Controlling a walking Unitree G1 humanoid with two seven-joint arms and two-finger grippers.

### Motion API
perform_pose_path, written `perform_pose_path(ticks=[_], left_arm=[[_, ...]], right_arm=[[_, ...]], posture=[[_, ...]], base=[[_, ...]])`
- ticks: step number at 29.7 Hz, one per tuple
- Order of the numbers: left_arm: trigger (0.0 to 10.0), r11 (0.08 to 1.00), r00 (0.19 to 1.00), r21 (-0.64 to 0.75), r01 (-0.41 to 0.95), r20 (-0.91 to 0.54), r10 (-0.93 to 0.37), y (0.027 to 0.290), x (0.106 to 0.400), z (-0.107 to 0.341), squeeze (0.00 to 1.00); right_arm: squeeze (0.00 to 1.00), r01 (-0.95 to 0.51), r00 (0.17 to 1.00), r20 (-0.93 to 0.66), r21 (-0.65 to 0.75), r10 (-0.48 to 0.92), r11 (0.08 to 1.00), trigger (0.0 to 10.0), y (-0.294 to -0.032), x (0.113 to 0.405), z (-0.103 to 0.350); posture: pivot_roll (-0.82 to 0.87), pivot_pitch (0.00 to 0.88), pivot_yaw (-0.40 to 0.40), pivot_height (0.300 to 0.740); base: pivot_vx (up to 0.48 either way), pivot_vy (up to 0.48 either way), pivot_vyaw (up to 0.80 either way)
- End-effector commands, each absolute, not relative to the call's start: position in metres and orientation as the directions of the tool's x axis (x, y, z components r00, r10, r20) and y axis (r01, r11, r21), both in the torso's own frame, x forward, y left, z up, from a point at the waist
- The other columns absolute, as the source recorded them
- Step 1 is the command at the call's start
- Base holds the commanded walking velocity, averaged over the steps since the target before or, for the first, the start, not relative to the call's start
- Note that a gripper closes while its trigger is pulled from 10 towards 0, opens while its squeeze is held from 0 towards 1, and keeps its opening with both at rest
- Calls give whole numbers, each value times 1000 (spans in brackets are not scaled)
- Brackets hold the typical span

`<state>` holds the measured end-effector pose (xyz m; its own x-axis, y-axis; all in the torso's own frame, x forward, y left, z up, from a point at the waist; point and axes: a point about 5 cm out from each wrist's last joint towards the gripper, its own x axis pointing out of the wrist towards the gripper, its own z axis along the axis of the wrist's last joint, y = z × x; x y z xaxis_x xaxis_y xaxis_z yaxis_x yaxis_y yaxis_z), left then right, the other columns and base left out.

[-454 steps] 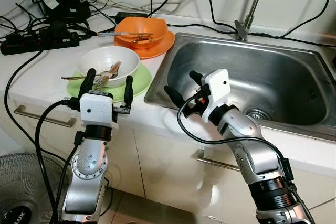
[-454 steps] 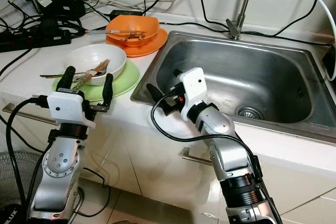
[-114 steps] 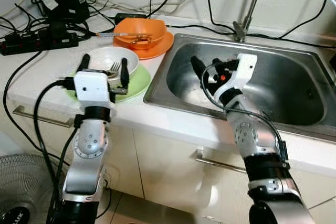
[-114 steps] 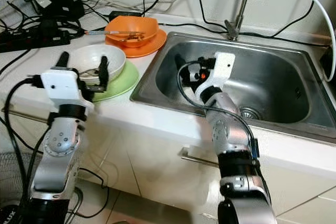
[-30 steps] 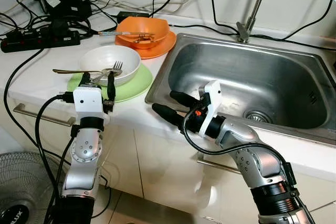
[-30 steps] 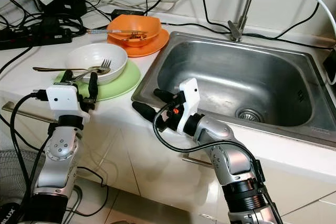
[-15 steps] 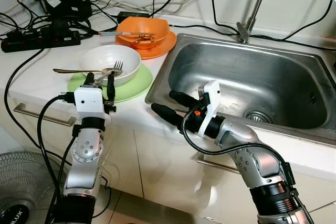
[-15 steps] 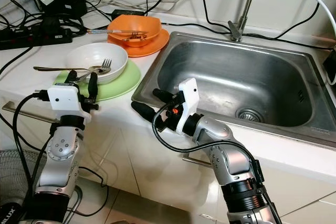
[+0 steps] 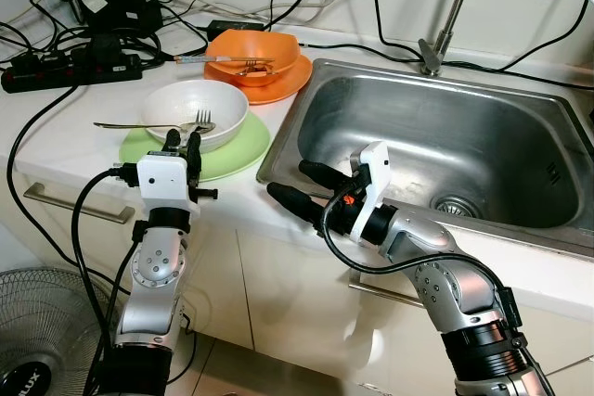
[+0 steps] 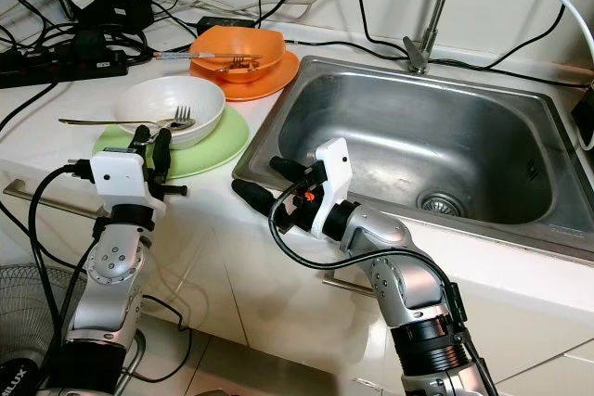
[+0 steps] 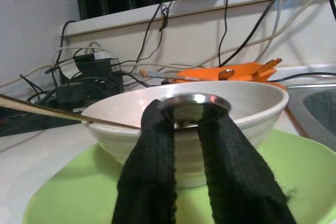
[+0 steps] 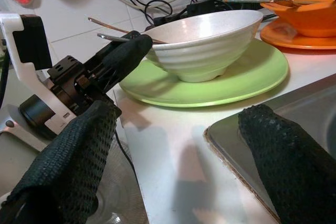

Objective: Kitchen organization

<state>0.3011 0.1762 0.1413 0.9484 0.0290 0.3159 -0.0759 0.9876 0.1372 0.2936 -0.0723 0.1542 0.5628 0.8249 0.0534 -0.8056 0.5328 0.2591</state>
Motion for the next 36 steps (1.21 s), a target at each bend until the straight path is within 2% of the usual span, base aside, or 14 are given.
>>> perform_pose_path(ticks=[1, 25, 36], left_arm=[[0, 988, 949, 143, -55, 315, 8, 173, 304, 142, 0], [0, 984, 938, 168, -53, 346, -8, 171, 305, 146, 0], [0, 964, 851, 262, -51, 517, -96, 154, 302, 187, 0]], right_arm=[[0, -813, 556, 59, 247, 829, 527, 10000, -72, 294, 158], [0, -810, 560, 60, 250, 826, 530, 10000, -72, 295, 158], [0, -810, 558, 58, 253, 828, 529, 10000, -71, 294, 157]], posture=[[-81, 0, 0, 740], [-87, 0, -1, 740], [-83, 0, -5, 740]], base=[[0, 0, 0], [0, 0, 0], [0, 0, 0]])
